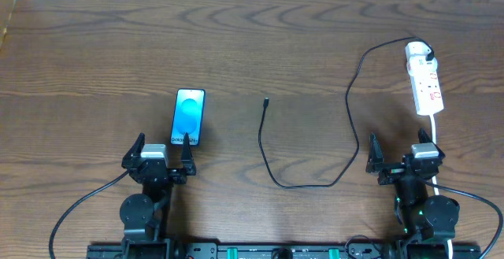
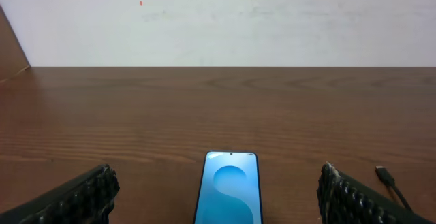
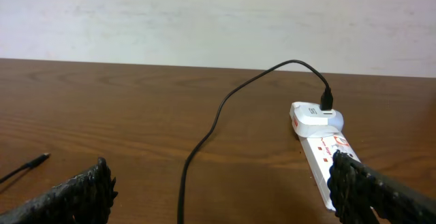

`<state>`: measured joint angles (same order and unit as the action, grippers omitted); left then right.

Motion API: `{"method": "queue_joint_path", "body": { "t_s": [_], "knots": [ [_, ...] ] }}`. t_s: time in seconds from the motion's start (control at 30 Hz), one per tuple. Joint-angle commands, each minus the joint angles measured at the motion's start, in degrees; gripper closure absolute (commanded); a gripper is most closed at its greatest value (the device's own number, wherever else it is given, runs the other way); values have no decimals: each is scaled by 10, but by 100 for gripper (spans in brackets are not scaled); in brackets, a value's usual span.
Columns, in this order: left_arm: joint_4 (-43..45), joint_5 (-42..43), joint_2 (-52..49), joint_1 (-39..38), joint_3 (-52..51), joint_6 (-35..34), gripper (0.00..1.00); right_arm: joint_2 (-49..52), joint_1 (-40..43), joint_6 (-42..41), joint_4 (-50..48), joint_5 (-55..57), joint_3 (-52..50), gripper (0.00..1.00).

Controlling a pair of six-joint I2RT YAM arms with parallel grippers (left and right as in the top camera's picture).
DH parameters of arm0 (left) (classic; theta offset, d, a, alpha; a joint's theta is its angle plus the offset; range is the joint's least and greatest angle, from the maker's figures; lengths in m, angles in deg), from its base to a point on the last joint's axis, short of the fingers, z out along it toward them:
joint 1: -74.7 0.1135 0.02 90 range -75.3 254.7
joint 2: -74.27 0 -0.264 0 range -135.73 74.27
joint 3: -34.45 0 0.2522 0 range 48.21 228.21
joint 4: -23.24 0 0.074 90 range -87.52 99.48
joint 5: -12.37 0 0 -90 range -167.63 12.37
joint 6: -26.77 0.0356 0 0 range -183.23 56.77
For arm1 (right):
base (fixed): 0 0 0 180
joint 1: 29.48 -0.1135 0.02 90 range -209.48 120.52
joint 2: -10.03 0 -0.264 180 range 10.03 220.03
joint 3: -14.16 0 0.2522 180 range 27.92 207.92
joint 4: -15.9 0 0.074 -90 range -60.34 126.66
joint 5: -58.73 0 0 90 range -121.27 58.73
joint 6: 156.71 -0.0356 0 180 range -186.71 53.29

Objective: Plug charger to phone and switch on socket

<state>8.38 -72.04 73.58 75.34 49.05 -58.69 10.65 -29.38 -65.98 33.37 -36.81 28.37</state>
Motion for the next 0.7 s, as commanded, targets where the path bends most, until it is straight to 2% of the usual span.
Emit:
{"method": "queue_joint_path", "body": {
  "t_s": [0.0,0.67],
  "knots": [
    [-25,4,4,2,-6,4,5,-3,-5,6,2,0,-1,1],
    [-25,4,4,2,-6,4,5,-3,-5,6,2,0,-1,1]
  ]
}}
